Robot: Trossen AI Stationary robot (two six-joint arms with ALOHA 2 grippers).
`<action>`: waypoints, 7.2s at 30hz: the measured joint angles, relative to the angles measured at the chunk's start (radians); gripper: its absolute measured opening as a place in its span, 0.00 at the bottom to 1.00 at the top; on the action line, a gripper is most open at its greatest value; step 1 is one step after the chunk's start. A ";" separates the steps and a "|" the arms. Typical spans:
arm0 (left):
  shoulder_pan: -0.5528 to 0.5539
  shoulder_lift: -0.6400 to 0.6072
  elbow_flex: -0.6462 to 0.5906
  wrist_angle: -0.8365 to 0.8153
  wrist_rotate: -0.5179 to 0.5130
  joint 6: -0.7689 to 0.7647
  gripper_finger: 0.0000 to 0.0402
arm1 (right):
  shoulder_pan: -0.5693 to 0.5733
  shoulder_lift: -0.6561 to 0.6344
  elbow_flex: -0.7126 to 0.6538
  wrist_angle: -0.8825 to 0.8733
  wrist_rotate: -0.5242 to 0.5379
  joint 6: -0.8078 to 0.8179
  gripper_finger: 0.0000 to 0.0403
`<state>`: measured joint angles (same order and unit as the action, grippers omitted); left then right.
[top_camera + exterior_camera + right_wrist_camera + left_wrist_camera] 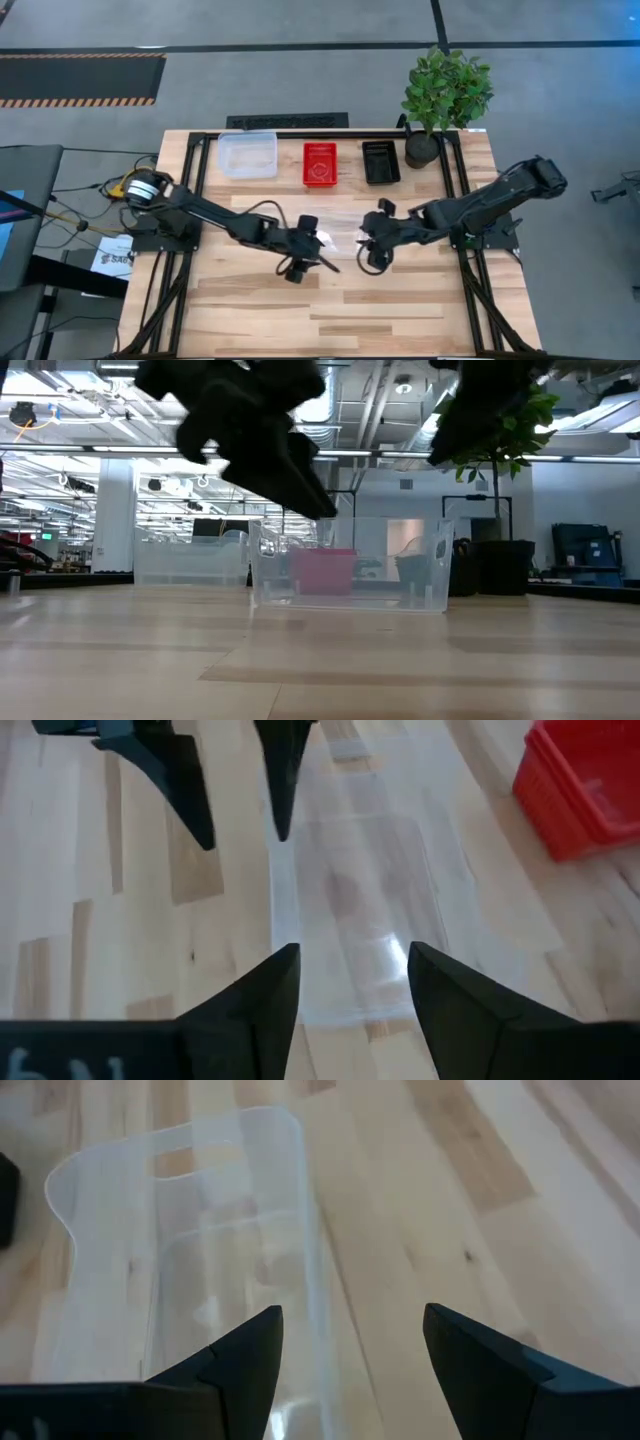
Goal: Stack baskets by color
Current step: Stack the right transparent bin on the top transparent bin
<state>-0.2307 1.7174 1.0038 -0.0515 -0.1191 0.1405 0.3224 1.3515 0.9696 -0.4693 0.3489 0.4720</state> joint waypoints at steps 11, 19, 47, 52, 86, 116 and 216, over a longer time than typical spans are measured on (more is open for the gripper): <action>0.039 0.071 0.093 -0.181 0.006 -0.055 0.57 | -0.006 -0.006 -0.028 0.027 0.020 0.010 0.51; 0.041 0.069 0.093 -0.236 0.009 -0.033 0.29 | -0.026 -0.004 -0.028 0.047 0.019 -0.009 0.50; -0.088 -0.036 0.144 -0.794 0.207 0.157 0.17 | -0.044 -0.003 -0.028 0.077 -0.008 -0.090 0.48; -0.088 -0.036 0.278 -0.896 0.202 0.018 0.32 | -0.044 -0.003 -0.027 0.085 -0.011 -0.118 0.48; 0.120 -0.388 -0.122 -0.734 0.071 -1.034 0.67 | -0.035 -0.003 -0.078 0.155 -0.097 -0.218 0.47; 0.105 -0.094 -0.061 -0.561 0.170 -0.823 0.44 | -0.057 -0.003 -0.077 0.174 -0.116 -0.217 0.47; -0.048 -0.424 -0.254 -0.744 0.145 -0.961 0.03 | -0.129 -0.004 -0.120 0.246 -0.143 -0.298 0.47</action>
<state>-0.2790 1.2934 0.7501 -0.7959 0.0262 -0.8202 0.1932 1.3479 0.8497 -0.2230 0.2054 0.1741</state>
